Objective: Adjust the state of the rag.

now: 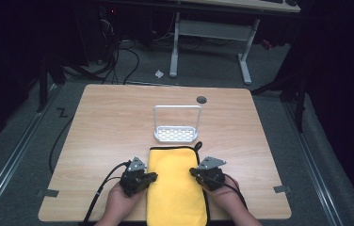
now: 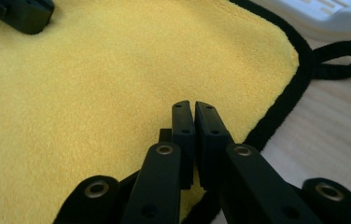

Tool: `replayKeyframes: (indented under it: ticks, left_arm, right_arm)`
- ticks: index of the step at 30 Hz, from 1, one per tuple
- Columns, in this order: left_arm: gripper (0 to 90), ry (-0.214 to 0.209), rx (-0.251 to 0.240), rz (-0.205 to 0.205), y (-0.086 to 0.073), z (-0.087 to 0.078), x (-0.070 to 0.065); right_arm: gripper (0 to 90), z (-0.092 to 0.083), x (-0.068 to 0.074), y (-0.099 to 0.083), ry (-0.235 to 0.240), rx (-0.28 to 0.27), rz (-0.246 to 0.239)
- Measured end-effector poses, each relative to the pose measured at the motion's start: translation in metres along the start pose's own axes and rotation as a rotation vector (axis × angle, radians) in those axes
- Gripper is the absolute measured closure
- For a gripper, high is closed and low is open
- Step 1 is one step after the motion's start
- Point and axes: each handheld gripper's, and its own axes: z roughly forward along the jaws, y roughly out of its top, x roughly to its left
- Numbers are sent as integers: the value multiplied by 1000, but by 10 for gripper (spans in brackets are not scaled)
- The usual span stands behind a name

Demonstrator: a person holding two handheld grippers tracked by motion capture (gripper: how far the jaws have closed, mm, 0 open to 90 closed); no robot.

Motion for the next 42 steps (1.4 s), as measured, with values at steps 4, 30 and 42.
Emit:
replayKeyframes:
  ticks: [4, 30, 42]
  left_arm:
    - [815, -10, 12, 13, -3, -3, -8]
    - [696, 82, -54, -255, 35, 24, 52]
    - [791, 90, -94, -192, 27, 25, 48]
  right_arm:
    - [855, -9, 6, -9, 7, -11, -12]
    - [685, -13, -13, -2, 1, -90, 69]
    - [459, 29, -35, 31, -53, -3, 107]
